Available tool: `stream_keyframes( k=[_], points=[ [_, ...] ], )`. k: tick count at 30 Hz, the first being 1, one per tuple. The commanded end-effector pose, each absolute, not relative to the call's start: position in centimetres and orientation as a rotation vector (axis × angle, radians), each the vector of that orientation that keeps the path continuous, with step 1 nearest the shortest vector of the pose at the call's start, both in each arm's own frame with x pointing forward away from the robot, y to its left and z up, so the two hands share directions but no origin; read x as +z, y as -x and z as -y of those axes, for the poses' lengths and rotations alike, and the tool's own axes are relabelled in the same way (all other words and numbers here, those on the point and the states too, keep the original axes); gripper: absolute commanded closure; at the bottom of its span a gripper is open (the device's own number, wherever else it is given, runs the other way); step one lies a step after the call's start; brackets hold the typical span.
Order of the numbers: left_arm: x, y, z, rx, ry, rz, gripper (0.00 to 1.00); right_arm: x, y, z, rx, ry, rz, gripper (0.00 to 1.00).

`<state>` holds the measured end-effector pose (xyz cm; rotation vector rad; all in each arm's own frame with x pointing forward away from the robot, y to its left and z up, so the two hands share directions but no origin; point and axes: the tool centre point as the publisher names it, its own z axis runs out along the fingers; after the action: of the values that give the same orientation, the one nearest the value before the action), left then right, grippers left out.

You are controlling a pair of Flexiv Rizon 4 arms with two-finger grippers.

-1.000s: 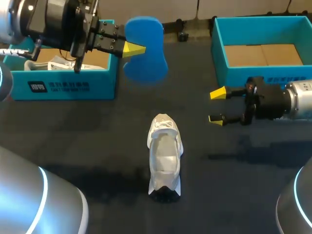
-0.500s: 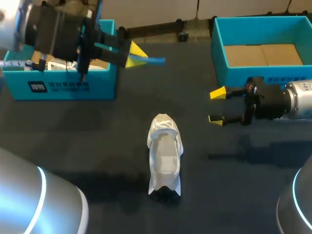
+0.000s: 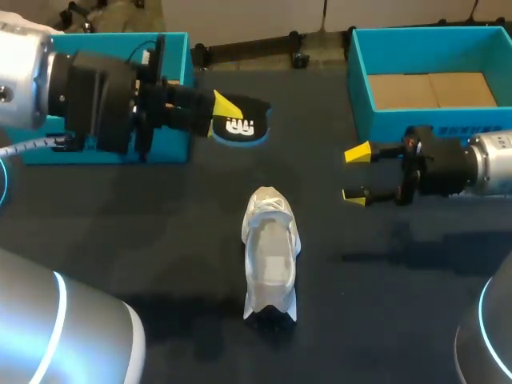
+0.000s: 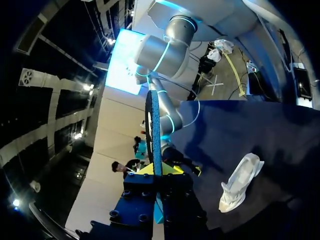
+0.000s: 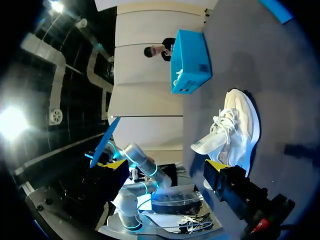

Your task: Take the shoe out of the shoebox, open the shoe tongue, remove and reinsert the insole, then place the shoe into the shoebox

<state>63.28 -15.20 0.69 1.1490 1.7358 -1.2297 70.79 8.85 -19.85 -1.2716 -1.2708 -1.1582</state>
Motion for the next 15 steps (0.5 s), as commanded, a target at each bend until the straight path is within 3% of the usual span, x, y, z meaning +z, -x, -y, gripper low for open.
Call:
stream_keyframes(
  k=[1,10,15],
  points=[
    [-1.1,-63.6,15.4,-1.266,-1.138,-1.678,1.00,-19.9,-70.7,-9.0,-1.159,1.274,1.271,0.00],
    [-7.1,-66.0,15.5,-1.031,-1.292,-1.434,1.00,-19.9,-70.7,-9.0,-1.159,1.274,1.271,0.00],
    [-9.1,-67.4,15.4,-1.097,-1.306,-1.343,1.00,-19.9,-70.7,-9.0,-1.159,1.274,1.271,0.00]
  ],
)
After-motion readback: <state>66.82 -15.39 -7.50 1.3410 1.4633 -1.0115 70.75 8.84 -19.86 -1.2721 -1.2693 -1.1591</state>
